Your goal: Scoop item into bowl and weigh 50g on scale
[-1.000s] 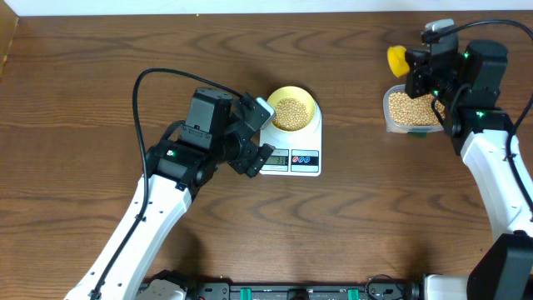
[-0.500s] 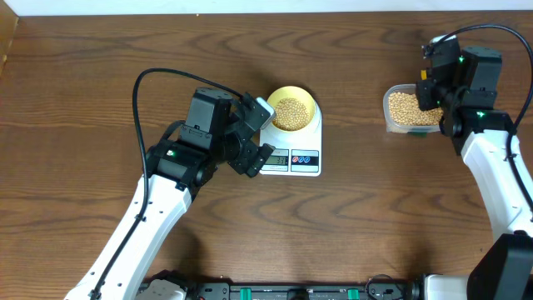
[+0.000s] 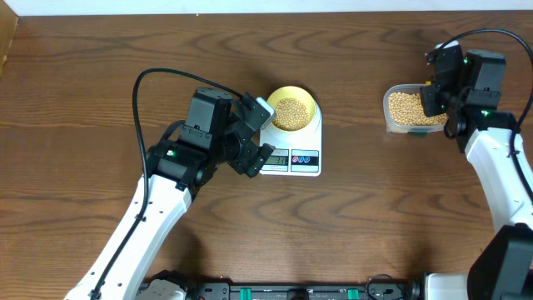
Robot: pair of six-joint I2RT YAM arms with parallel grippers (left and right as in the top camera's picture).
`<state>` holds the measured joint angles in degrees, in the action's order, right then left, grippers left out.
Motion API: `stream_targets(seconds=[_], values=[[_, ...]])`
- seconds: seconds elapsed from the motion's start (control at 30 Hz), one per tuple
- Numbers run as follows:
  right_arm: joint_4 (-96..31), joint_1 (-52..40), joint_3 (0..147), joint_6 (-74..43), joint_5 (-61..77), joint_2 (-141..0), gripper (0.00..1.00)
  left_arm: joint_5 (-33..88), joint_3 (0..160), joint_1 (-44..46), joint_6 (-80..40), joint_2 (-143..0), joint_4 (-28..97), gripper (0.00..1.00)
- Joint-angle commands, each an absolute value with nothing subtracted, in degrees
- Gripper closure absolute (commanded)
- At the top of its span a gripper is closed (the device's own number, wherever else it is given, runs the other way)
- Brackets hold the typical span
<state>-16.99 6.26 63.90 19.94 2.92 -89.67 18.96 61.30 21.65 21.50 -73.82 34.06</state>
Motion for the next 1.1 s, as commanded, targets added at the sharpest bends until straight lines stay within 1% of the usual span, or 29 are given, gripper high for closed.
stream_targets(seconds=[0.0, 0.13, 0.47, 0.63, 0.73, 0.9, 1.07], values=[[-17.72, 6.44, 63.94, 20.40, 3.57, -91.90, 0.99, 18.96, 60.90, 21.71, 22.46, -72.99, 34.02, 0.13], [-19.14, 6.44, 63.94, 20.38, 4.16, -93.82, 0.99, 18.96, 60.90, 21.71, 22.46, -72.99, 34.02, 0.13], [-19.70, 6.46, 63.96, 20.36, 18.85, -94.00, 0.99, 18.96, 60.90, 21.71, 22.46, -72.99, 34.02, 0.13], [-19.70, 6.94, 63.96, 18.09, 20.53, -94.00, 0.99, 18.96, 60.90, 21.71, 22.46, -72.99, 34.02, 0.13], [-19.70, 8.38, 63.96, 15.18, 21.50, -94.00, 0.99, 18.96, 60.90, 21.71, 22.46, -72.99, 34.00, 0.13], [-19.70, 12.01, 63.96, 13.78, 30.83, -94.00, 0.99, 18.96, 60.90, 21.71, 22.46, -72.99, 34.02, 0.13], [-19.77, 14.94, 63.96, 11.60, 37.04, -94.00, 0.99, 18.96, 60.90, 21.71, 22.46, -72.99, 34.02, 0.13]])
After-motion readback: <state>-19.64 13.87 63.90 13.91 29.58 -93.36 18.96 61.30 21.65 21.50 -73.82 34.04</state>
